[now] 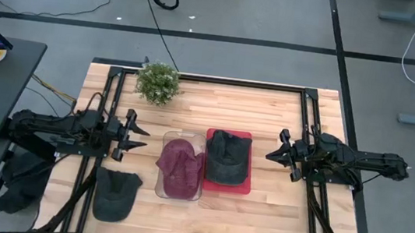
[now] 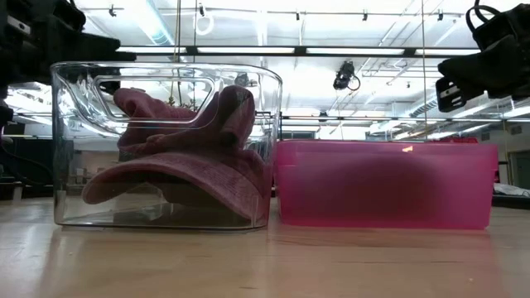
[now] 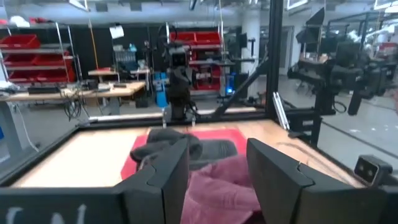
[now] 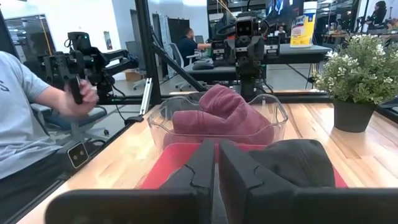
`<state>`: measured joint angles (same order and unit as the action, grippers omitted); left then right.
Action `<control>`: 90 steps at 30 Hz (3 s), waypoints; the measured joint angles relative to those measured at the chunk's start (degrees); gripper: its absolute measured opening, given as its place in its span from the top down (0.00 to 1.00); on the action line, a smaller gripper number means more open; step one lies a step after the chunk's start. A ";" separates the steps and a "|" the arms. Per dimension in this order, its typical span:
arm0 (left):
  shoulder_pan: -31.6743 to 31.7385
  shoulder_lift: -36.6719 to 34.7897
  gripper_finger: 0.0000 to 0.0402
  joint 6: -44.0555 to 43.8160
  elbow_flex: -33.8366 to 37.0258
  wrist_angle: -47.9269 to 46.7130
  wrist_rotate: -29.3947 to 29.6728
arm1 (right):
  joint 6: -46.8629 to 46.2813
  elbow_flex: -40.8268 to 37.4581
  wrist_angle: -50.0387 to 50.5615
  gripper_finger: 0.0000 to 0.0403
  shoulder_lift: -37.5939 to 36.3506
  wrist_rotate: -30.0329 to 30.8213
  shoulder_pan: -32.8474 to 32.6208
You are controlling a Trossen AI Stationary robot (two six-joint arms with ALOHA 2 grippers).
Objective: Pick & Place hat
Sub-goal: Put the black cap into the red bin
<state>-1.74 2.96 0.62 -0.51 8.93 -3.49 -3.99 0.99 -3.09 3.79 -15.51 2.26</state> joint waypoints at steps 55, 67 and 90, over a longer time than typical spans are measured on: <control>-34.63 19.69 0.58 -10.75 -0.01 53.97 -1.74 | 0.04 0.00 -0.24 0.93 0.00 0.00 0.02; -51.47 39.34 0.58 3.34 -11.41 56.92 8.42 | 0.04 0.00 -0.26 0.93 0.00 0.00 0.00; -63.06 72.67 0.58 -14.49 -59.80 -14.00 51.01 | 0.04 0.00 -0.26 0.93 0.02 0.00 0.01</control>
<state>-64.80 75.63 -13.87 -60.31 -5.07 47.52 -3.95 0.99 -3.36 3.81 -15.51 2.28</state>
